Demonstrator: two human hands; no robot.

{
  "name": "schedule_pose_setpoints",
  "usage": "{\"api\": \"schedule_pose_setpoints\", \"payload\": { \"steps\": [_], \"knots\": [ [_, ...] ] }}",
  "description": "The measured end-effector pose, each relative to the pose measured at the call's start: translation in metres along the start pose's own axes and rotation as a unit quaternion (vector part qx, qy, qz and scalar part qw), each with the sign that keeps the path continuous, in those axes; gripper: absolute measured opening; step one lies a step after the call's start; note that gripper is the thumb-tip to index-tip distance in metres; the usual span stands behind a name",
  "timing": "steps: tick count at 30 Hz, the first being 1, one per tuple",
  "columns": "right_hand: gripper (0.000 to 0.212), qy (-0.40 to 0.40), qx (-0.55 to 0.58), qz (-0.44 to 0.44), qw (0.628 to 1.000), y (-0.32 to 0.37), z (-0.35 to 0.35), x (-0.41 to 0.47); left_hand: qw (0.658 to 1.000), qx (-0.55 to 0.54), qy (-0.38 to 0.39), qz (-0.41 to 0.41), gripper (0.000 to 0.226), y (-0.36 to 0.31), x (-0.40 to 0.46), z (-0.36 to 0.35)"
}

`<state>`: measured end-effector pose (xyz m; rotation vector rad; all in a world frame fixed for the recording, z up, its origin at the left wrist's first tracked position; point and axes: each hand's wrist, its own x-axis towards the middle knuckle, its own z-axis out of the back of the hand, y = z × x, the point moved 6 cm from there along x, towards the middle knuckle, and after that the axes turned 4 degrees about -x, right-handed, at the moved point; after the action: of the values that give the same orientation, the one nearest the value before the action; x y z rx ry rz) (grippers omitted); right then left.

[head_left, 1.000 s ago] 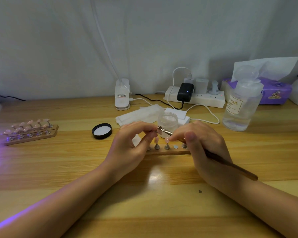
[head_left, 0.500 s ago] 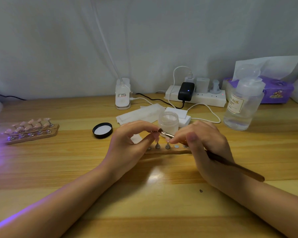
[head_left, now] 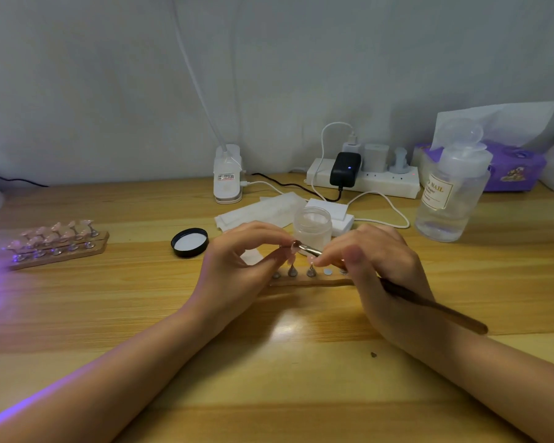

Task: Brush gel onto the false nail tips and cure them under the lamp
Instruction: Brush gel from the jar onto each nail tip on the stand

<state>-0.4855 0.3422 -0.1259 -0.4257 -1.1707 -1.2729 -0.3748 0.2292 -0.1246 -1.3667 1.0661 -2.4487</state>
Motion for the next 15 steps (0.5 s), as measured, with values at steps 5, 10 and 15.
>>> {"api": "schedule_pose_setpoints", "payload": {
  "steps": [5,10,15],
  "knots": [
    [0.054,-0.005,0.035,-0.059,0.998,-0.008,0.002,0.001,1.000,0.002,-0.001,0.001,0.015,-0.002,0.000,0.000],
    [0.058,-0.002,0.011,0.011,1.000,0.003,0.000,0.001,1.000,0.004,0.000,0.002,0.021,-0.001,0.000,0.001],
    [0.055,0.000,0.020,-0.027,0.999,-0.002,0.001,0.001,1.000,0.017,0.000,0.007,0.018,0.002,-0.001,0.001]
  ]
}}
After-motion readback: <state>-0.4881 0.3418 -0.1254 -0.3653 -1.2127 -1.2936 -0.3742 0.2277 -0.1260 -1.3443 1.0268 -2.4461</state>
